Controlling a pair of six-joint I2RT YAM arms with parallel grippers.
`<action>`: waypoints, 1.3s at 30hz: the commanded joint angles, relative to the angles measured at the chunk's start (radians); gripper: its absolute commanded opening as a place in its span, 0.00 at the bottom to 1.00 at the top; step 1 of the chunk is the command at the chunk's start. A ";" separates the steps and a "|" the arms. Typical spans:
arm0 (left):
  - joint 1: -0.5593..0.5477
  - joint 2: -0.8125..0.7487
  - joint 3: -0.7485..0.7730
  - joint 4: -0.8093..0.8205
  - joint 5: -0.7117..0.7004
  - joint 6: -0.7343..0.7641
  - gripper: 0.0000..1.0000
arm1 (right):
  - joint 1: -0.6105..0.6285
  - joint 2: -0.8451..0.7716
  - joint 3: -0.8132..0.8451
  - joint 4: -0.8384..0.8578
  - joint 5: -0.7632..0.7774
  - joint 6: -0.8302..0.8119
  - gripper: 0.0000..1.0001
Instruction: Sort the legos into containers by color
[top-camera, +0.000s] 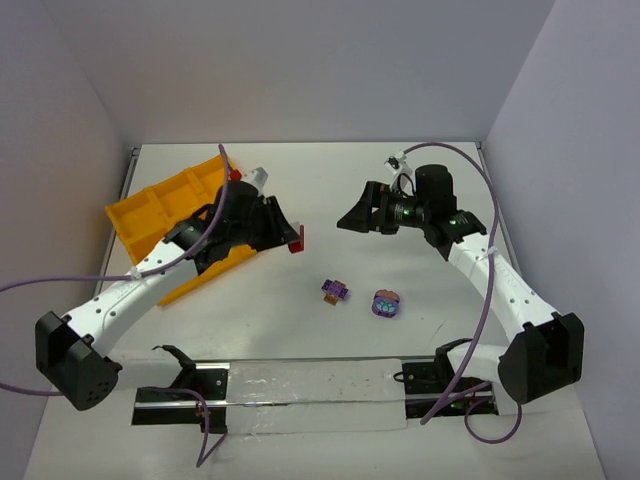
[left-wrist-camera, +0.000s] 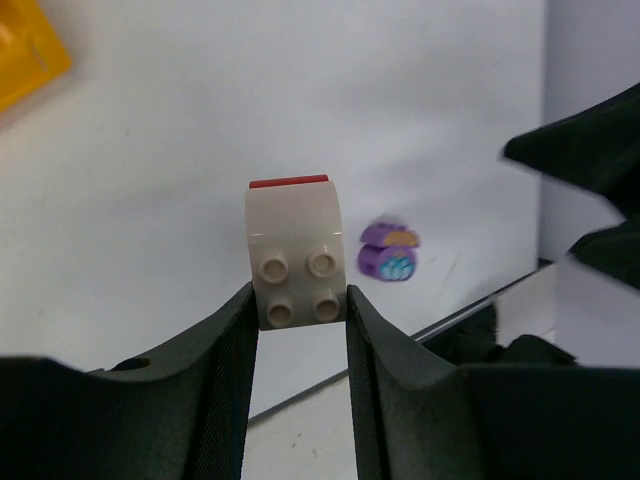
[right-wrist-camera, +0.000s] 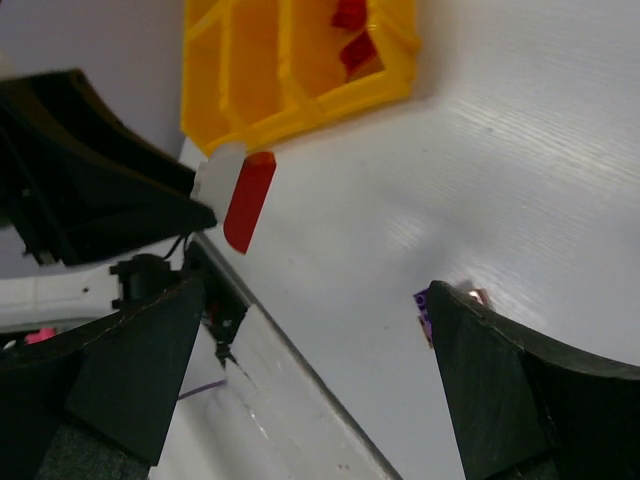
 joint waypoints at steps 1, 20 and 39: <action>0.123 -0.060 -0.064 0.329 0.316 0.018 0.00 | 0.006 -0.042 -0.056 0.276 -0.256 0.105 0.97; 0.217 -0.014 -0.285 1.147 0.763 -0.330 0.00 | 0.027 0.067 -0.088 0.821 -0.416 0.446 0.95; 0.217 -0.013 -0.287 1.181 0.797 -0.354 0.00 | 0.095 0.163 -0.043 1.056 -0.442 0.610 0.53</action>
